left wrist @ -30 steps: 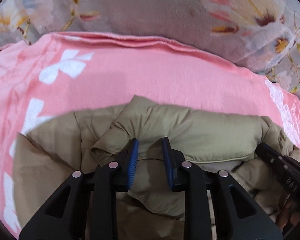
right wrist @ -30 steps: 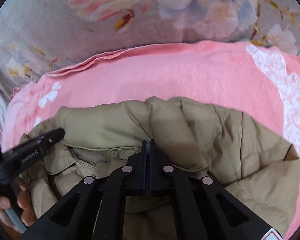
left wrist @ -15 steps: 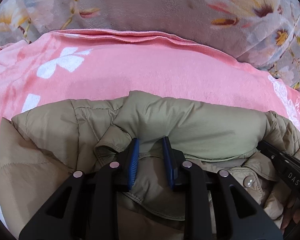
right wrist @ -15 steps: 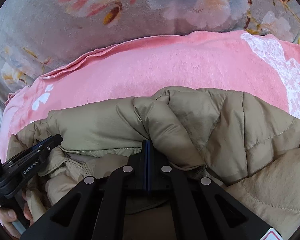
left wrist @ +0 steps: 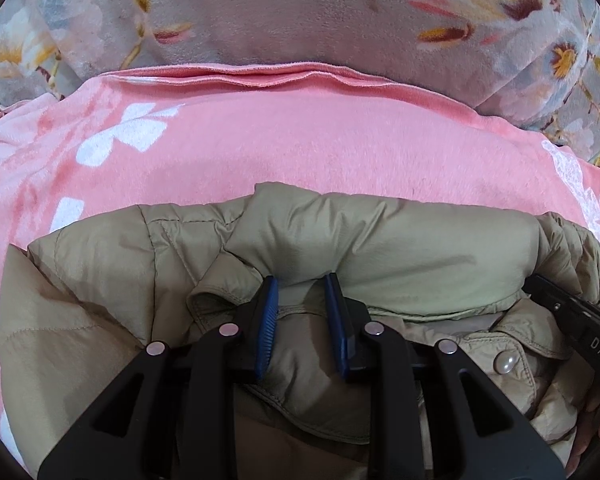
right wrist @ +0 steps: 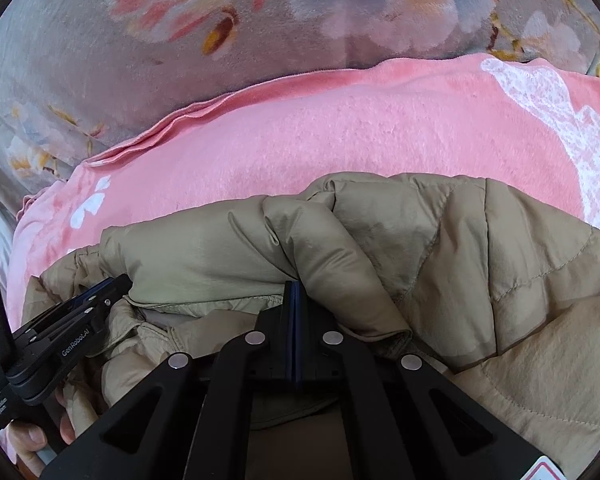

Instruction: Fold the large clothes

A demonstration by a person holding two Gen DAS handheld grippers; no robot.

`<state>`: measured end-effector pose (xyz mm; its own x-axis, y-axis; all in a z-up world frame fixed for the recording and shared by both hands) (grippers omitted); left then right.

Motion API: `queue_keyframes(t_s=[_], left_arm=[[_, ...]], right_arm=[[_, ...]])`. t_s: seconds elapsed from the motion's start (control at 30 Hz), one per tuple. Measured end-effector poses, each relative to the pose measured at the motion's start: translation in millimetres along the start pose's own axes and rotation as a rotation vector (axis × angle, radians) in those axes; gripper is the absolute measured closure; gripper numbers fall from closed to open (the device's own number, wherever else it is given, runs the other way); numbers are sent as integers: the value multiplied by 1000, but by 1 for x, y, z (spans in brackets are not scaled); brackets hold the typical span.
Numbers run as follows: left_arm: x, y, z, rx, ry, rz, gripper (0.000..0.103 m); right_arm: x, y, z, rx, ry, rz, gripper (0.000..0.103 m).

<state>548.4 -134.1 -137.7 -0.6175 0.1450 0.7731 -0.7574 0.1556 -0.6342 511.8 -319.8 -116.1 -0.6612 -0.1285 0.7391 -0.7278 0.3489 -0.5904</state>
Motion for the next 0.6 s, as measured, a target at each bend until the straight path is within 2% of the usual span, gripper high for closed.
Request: queue_keyframes(t_s=[0.07, 0.17, 0.2, 0.27, 0.37, 0.5, 0.6], left_arm=[[0, 0, 1, -4, -5, 1, 79], [-1, 0, 1, -6, -8, 1, 79], [-1, 0, 1, -5, -7, 0, 79], [-1, 0, 1, -4, -5, 0, 79], [-1, 0, 1, -3, -4, 0, 79], [0, 1, 0, -2, -4, -1, 79], [-2, -1, 0, 6, 0, 1, 79]], right_arm=[[16, -2, 0, -4, 10, 81, 103], [45, -6, 2, -7, 72, 222, 103], [43, -6, 2, -7, 91, 211, 103], [27, -5, 6, -17, 125, 125, 103], [13, -5, 8, -24, 117, 53, 103], [6, -5, 8, -14, 127, 28, 103], [0, -6, 10, -36, 100, 19, 103]])
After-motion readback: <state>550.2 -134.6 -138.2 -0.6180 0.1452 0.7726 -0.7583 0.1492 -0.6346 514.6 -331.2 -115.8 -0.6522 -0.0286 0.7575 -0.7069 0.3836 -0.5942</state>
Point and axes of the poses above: each gripper's, at about its wrist camera, not at the fingertips, and x roughly against the way its jaws point, z to its right, y to its underside, the point moved 5 cm from there along -x, roughly the way its jaws point, and after that the axes turned 1 degree about y, right-handed, at the moved point
